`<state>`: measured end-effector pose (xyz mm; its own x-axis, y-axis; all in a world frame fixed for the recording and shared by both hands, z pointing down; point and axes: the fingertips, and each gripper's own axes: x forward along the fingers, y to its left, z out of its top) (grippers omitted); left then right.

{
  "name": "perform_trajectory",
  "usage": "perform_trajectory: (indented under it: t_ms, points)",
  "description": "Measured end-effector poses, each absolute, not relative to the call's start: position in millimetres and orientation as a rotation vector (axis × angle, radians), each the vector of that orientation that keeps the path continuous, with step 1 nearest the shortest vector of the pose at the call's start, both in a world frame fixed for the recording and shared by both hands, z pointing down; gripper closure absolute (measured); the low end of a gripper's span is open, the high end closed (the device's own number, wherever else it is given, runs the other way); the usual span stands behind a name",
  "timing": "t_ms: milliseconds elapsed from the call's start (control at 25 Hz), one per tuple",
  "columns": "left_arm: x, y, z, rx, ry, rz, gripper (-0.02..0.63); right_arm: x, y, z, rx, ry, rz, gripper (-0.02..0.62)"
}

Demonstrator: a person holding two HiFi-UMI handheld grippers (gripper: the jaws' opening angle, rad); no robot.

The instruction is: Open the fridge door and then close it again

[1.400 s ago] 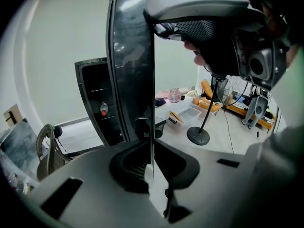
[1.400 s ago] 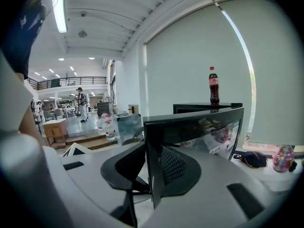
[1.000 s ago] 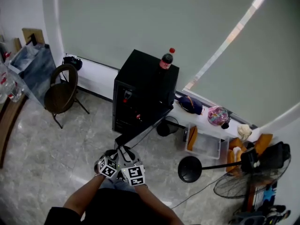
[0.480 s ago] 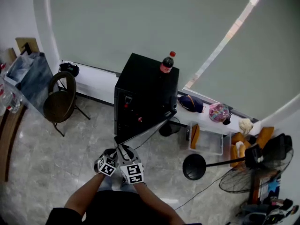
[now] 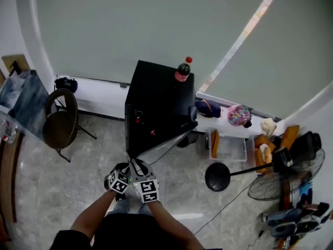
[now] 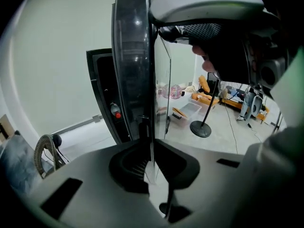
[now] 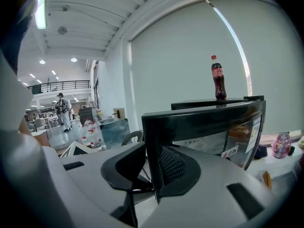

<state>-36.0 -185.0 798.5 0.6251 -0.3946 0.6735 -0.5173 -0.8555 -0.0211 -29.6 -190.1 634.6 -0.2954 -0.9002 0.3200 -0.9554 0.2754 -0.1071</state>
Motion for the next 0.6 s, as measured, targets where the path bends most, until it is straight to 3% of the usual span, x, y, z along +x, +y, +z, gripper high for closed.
perform_trajectory:
  t_ms: [600]
  points:
    - [-45, -243, 796, 2.714, -0.686, 1.015, 0.578, -39, -245, 638, 1.83, -2.248, 0.4, 0.509]
